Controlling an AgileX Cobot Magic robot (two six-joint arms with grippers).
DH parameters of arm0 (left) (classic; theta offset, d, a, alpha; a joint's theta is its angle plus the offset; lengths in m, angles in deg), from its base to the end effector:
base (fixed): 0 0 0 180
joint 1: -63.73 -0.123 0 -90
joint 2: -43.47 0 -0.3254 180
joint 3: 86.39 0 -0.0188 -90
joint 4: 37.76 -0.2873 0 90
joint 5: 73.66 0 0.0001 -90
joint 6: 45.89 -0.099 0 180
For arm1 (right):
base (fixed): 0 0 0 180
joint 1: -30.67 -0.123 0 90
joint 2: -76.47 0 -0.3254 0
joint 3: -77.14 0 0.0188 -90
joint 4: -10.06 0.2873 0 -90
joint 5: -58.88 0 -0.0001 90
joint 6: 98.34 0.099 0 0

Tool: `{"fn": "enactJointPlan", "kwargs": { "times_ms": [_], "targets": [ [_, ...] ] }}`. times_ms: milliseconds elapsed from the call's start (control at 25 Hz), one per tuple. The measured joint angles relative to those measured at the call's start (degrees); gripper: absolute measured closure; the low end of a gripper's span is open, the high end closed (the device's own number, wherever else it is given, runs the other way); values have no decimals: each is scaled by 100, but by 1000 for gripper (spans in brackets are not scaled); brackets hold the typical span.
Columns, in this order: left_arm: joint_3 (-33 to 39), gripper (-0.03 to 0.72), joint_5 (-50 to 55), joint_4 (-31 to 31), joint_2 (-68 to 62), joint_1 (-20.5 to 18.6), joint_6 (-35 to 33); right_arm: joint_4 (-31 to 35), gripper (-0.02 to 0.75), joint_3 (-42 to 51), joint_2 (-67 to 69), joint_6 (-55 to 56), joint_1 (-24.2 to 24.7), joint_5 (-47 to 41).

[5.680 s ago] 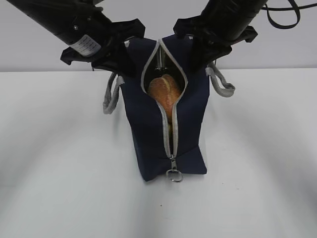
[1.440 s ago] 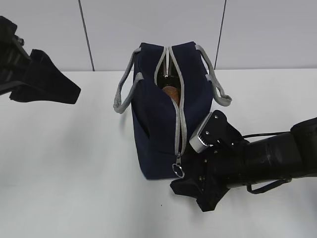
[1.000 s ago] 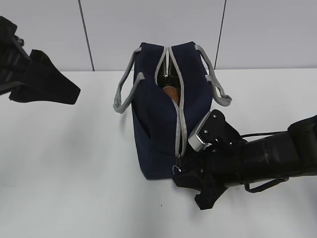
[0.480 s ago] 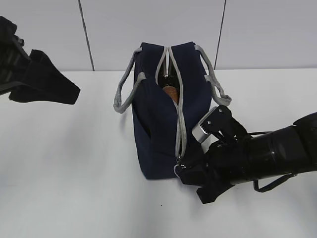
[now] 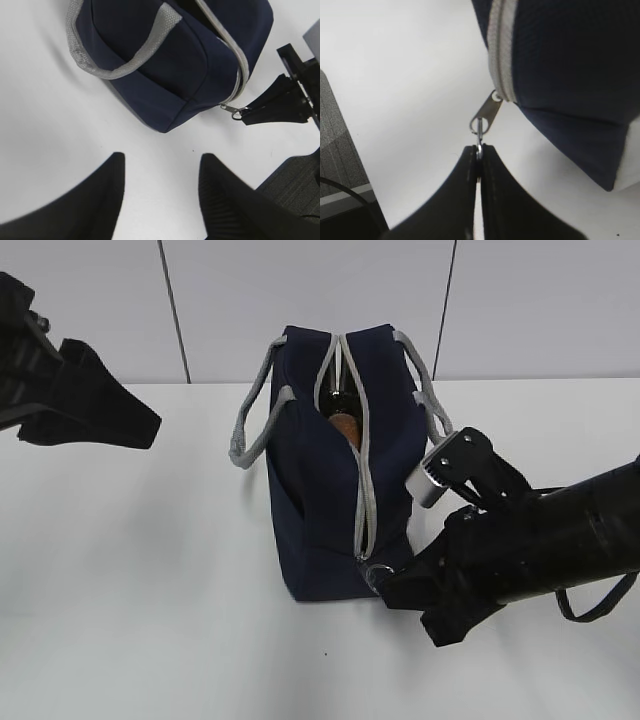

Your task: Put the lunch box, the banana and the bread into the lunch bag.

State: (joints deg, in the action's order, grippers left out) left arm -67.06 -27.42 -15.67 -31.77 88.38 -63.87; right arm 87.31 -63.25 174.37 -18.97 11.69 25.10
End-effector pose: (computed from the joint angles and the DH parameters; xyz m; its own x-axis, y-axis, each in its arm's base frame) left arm 0.2322 -0.1362 0.3620 -0.6588 0.3448 -0.6686 0.5915 0.7866 -0.1771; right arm 0.2655 0.1482 0.1773 -0.4601 -0.5458 -0.7003 -0.8461 0.5085 0.1597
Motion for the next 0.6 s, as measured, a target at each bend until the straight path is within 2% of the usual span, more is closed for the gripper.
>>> {"fn": "enactJointPlan", "kwargs": {
  "times_ms": [280, 600],
  "targets": [
    [0, 344, -6, -15, 0, 0, 0, -694, 754, -42, -319, 734, 0, -168],
    [0, 346, -46, -15, 0, 0, 0, -1264, 754, -953, -331, 1504, 0, -513]
  ]
}}
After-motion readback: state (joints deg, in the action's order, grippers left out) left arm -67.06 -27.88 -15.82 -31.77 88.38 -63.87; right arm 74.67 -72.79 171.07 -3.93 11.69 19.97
